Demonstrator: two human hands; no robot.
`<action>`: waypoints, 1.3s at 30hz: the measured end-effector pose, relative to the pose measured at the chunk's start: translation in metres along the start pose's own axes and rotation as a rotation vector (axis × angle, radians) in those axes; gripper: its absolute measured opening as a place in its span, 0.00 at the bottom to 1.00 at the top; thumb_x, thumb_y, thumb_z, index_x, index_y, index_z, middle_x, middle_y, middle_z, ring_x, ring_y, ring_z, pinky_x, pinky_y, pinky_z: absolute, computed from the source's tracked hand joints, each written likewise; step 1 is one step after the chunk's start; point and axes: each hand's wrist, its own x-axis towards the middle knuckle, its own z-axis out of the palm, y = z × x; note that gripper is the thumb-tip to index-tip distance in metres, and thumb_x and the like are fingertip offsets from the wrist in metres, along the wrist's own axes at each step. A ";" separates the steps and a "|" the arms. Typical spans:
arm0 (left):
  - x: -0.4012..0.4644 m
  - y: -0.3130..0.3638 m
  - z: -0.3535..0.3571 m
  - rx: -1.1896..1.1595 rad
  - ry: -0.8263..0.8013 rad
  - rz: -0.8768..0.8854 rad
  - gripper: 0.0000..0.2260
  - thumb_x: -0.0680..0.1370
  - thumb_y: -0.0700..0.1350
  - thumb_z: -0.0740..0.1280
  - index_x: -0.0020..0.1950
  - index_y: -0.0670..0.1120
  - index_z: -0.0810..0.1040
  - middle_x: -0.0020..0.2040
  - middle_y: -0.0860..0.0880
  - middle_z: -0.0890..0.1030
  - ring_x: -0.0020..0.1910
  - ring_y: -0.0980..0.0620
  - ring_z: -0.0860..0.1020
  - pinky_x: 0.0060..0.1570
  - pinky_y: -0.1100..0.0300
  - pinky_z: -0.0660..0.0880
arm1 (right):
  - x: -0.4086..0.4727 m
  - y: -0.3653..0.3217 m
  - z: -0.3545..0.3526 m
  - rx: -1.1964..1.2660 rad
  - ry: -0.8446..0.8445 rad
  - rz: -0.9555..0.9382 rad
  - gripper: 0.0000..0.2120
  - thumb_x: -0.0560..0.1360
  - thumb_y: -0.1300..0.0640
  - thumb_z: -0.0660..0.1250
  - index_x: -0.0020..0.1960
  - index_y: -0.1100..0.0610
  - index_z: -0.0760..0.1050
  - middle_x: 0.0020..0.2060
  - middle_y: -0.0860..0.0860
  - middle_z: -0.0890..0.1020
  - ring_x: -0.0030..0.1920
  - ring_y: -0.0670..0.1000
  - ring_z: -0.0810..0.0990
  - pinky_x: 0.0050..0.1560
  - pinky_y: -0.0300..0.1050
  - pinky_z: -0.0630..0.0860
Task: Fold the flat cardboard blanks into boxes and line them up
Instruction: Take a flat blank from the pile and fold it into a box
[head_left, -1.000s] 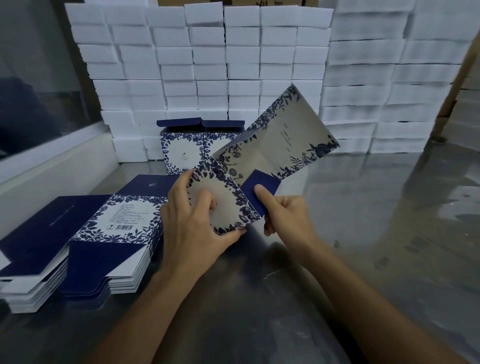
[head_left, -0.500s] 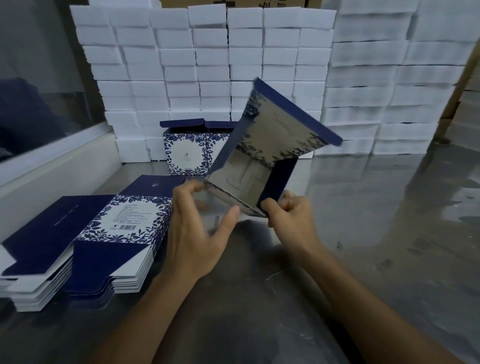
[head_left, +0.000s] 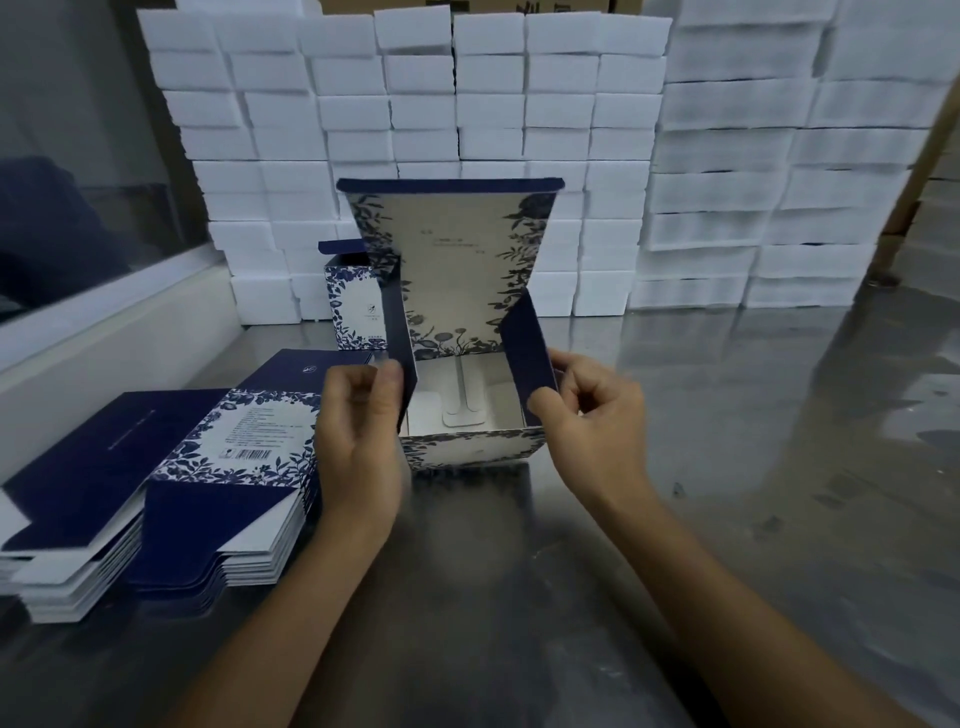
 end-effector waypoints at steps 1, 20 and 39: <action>0.001 0.001 0.000 -0.027 0.012 -0.032 0.19 0.70 0.66 0.62 0.44 0.50 0.73 0.39 0.50 0.76 0.40 0.52 0.74 0.43 0.55 0.70 | 0.000 -0.002 0.001 0.006 -0.003 -0.019 0.16 0.64 0.66 0.66 0.28 0.54 0.61 0.44 0.46 0.85 0.57 0.43 0.83 0.41 0.54 0.82; 0.027 0.004 -0.022 -0.112 0.161 -0.342 0.09 0.65 0.45 0.66 0.24 0.49 0.74 0.37 0.43 0.78 0.44 0.42 0.76 0.49 0.46 0.70 | -0.010 -0.016 0.013 -0.033 -0.394 -0.142 0.31 0.76 0.34 0.63 0.73 0.47 0.67 0.66 0.44 0.76 0.67 0.47 0.75 0.61 0.39 0.75; 0.022 0.001 -0.013 -0.229 0.011 -0.576 0.15 0.77 0.57 0.66 0.44 0.45 0.75 0.33 0.44 0.73 0.27 0.48 0.73 0.23 0.60 0.67 | -0.009 -0.012 0.014 0.124 -0.146 0.163 0.21 0.67 0.33 0.69 0.45 0.50 0.73 0.36 0.36 0.80 0.37 0.36 0.78 0.37 0.28 0.71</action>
